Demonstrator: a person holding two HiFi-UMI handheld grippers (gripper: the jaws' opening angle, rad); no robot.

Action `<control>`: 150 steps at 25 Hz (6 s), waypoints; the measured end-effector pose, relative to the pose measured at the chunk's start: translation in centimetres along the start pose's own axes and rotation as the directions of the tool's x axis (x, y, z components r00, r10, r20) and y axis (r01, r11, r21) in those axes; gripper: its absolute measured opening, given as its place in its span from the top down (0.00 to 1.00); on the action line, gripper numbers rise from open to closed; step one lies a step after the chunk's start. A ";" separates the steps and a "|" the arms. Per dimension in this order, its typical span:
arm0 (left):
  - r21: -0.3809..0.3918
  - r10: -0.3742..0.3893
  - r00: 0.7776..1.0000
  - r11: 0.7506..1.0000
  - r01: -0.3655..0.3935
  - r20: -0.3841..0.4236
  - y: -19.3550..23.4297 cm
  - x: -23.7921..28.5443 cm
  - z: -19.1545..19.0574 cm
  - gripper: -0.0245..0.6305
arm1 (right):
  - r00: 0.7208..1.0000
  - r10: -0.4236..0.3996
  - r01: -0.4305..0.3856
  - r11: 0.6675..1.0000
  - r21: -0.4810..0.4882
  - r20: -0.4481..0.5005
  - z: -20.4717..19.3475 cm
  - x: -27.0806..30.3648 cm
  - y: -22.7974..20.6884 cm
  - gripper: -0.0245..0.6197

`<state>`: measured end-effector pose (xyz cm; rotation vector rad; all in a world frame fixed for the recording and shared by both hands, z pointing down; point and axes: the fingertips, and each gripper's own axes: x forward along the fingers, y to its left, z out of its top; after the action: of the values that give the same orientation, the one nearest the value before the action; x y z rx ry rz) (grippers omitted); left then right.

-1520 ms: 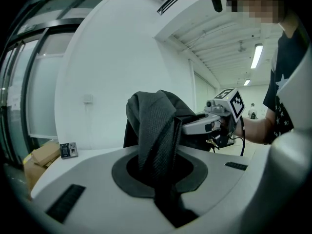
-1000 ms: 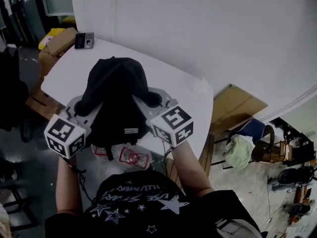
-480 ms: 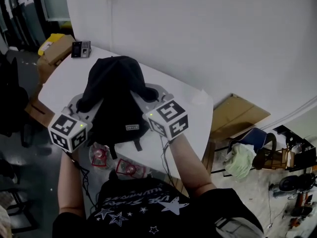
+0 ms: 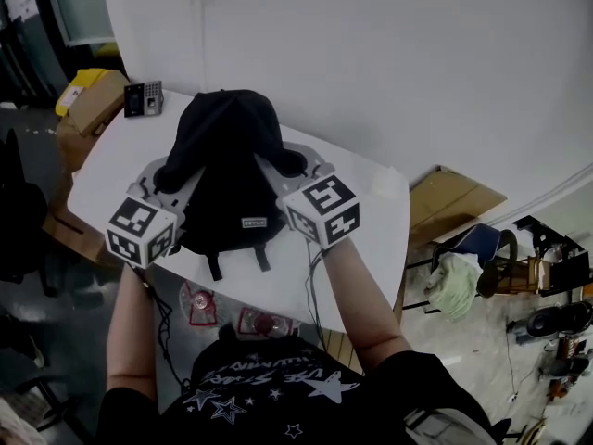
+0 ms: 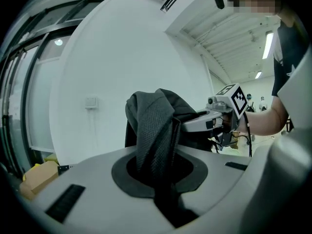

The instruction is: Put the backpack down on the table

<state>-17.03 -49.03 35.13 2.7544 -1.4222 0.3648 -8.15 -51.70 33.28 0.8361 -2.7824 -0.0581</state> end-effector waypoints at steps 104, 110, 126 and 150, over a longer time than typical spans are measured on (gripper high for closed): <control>-0.110 0.052 0.998 0.993 -0.050 0.019 -15.2 -16.2 -8.9 0.95 | 0.995 -0.095 0.095 0.993 0.072 0.004 -6.9 -13.7 17.5 0.96; -0.075 0.074 0.997 0.994 -0.073 0.009 -20.0 -18.0 -8.7 0.95 | 0.999 -0.046 0.045 0.997 0.066 0.010 -7.3 -17.5 19.9 0.96; -0.075 0.173 0.985 0.982 -0.172 0.004 -30.1 -23.5 -7.9 0.95 | 0.999 0.022 -0.024 0.998 0.050 0.043 -7.9 -27.3 24.7 0.96; -0.076 0.204 0.979 0.976 -0.205 -0.009 -32.1 -32.8 -8.5 0.95 | 0.994 0.056 -0.063 0.995 0.079 0.092 -5.0 -29.4 32.7 0.96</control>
<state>-11.13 -2.86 39.19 2.5545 -1.6875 0.3085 -0.78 -8.08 35.33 0.7878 -2.9093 0.0299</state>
